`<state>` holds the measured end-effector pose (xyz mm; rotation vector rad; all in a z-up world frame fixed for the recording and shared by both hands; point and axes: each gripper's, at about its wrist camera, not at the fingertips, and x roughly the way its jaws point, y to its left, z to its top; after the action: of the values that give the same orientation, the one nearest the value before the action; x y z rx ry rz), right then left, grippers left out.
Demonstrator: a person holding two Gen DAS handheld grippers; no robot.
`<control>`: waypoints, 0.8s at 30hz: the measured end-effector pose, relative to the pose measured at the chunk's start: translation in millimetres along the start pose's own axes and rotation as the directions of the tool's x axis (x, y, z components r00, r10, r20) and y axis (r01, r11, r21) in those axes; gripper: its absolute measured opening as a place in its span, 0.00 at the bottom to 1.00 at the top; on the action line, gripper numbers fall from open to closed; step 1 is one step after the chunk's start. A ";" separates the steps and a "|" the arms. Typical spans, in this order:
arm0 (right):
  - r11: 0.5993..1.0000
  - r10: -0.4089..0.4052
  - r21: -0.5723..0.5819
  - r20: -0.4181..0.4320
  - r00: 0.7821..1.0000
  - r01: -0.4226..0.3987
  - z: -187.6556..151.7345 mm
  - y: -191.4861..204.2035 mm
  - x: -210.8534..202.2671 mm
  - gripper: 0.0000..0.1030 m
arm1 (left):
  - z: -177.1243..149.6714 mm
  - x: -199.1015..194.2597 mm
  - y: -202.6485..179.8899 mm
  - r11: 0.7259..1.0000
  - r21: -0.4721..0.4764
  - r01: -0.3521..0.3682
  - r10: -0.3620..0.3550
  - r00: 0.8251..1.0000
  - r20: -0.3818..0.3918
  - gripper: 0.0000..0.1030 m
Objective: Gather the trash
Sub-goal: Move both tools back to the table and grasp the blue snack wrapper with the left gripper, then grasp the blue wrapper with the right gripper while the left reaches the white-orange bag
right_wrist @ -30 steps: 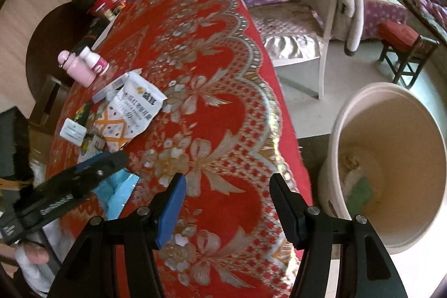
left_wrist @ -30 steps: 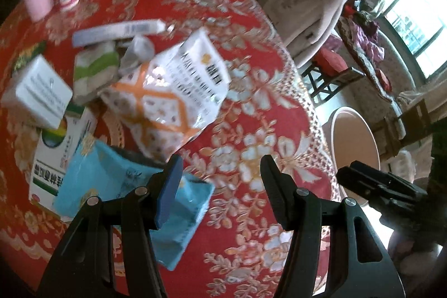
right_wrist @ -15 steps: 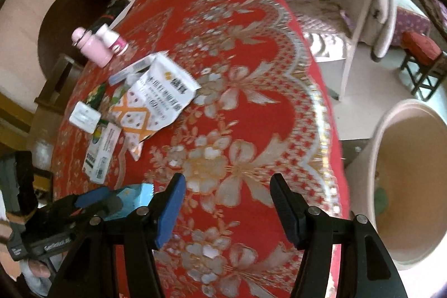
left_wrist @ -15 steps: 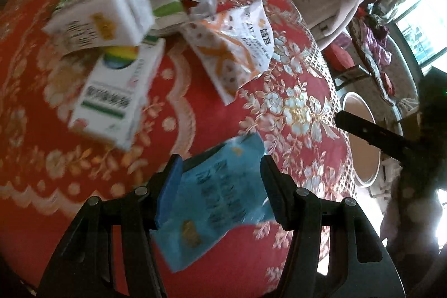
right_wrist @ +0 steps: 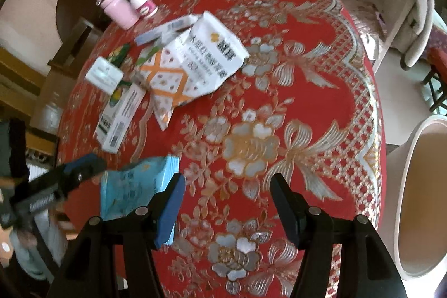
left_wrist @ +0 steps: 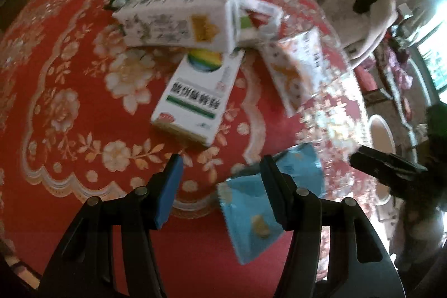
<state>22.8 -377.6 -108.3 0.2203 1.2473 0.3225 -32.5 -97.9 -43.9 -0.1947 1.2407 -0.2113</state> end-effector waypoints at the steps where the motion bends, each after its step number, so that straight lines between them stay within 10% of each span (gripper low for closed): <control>1: 1.000 0.000 -0.012 -0.012 1.000 0.000 -4.1 0.8 -0.2 0.59 | -2.0 2.1 0.4 1.000 0.002 0.005 -0.005 1.000 -0.014 0.55; 24: 0.980 -0.075 0.186 0.036 0.997 0.067 -45.8 -61.0 -39.1 0.61 | -45.3 6.8 -102.0 0.950 0.216 0.227 -0.197 0.968 -0.152 0.54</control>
<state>-24.5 -449.0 -107.9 0.3394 1.2402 0.1390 -78.8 -199.4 -37.7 -0.1134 1.3116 -0.5609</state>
